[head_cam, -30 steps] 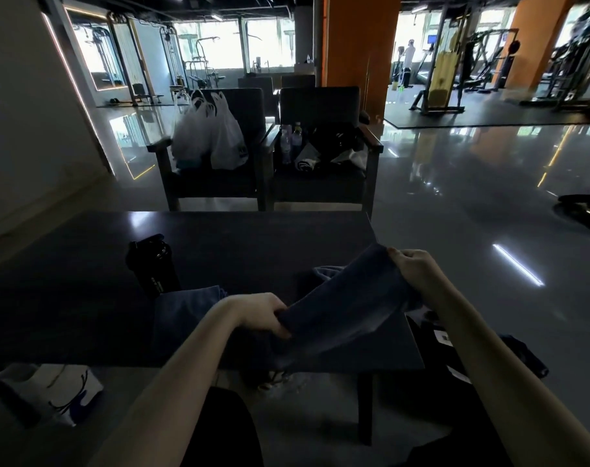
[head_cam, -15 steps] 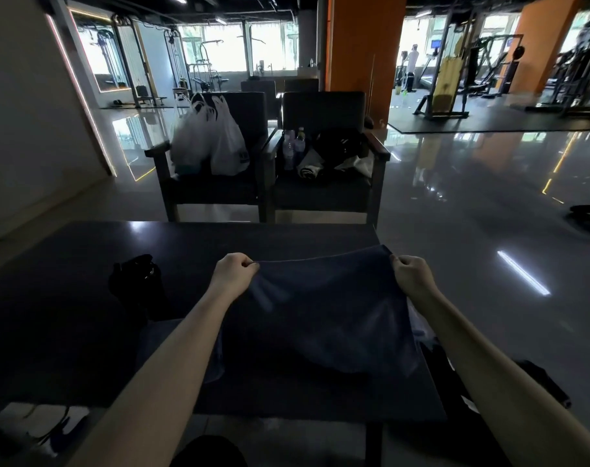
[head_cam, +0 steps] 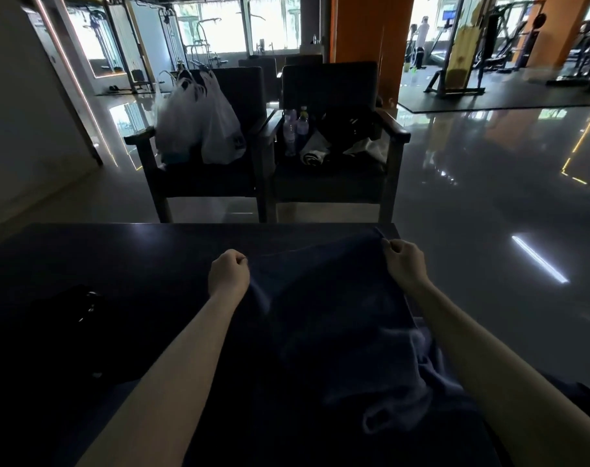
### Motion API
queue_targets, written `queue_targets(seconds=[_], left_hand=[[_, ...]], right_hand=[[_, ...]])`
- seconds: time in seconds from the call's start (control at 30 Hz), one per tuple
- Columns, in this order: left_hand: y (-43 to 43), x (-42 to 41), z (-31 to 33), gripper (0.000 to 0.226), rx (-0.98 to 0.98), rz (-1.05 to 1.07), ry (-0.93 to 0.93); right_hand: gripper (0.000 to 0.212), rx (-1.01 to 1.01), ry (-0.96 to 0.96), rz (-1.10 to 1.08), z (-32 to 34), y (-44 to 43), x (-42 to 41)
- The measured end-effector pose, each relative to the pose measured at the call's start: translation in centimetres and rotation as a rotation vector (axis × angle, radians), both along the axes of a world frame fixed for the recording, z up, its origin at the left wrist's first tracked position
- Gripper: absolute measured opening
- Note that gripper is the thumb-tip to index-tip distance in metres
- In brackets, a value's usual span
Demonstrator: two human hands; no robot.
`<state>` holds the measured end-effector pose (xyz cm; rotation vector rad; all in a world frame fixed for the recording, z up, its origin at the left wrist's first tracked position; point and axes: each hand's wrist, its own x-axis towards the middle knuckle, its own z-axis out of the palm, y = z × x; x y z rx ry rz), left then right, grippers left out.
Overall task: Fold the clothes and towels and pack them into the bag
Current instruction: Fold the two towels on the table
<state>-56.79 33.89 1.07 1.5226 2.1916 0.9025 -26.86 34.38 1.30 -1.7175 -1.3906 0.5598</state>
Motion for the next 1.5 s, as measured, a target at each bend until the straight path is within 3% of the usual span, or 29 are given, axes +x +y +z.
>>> queue_targets(seconds=[0.13, 0.3, 0.47, 0.6, 0.7, 0.8, 1.0, 1.17, 1.27, 1.37, 1.5], left_hand=[[-1.0, 2.3, -2.7, 0.037, -0.036, -0.068, 0.02], [-5.7, 6.5, -5.7, 0.039, 0.102, -0.445, 0.128], [-9.8, 9.3, -7.5, 0.047, -0.175, -0.787, 0.245], [-10.3, 9.5, -8.6, 0.051, -0.332, -0.764, 0.439], [-9.8, 9.7, -8.8, 0.054, -0.348, -0.705, 0.486], [-9.1, 9.7, -8.9, 0.056, -0.374, -0.664, 0.537], [-8.3, 9.6, -8.5, 0.058, -0.405, -0.619, 0.608], [-8.8, 10.2, -7.5, 0.056, -0.405, -0.541, 0.576], [-10.8, 11.2, -7.0, 0.05, -0.25, -0.518, 0.468], [-13.5, 12.0, -7.2, 0.045, -0.122, -0.625, 0.353], [-14.8, 11.9, -8.0, 0.05, -0.302, -0.743, 0.445]], right_hand=[[0.028, -0.11, -0.056, 0.057, -2.9, -0.5, 0.4], [0.029, -0.218, -0.125, 0.074, -6.7, -4.8, 3.5], [0.039, -0.357, -0.424, 0.175, -7.9, -9.1, 5.8], [0.055, -0.422, -0.695, 0.245, -7.1, -12.6, 5.9], [0.048, -0.327, -0.843, 0.221, -7.2, -15.6, 5.1], [0.029, -0.189, -0.858, 0.182, -7.9, -18.2, 4.4], [0.003, -0.336, -0.762, 0.163, -6.7, -22.7, 2.8], [0.029, -0.285, -0.633, 0.053, -6.3, -25.8, 1.7], [0.034, -0.289, -0.572, 0.051, -6.4, -27.3, 1.2], [0.035, -0.327, -0.506, 0.055, -6.5, -28.5, 0.5], [0.036, -0.382, -0.426, 0.074, -6.6, -31.1, -1.0]])
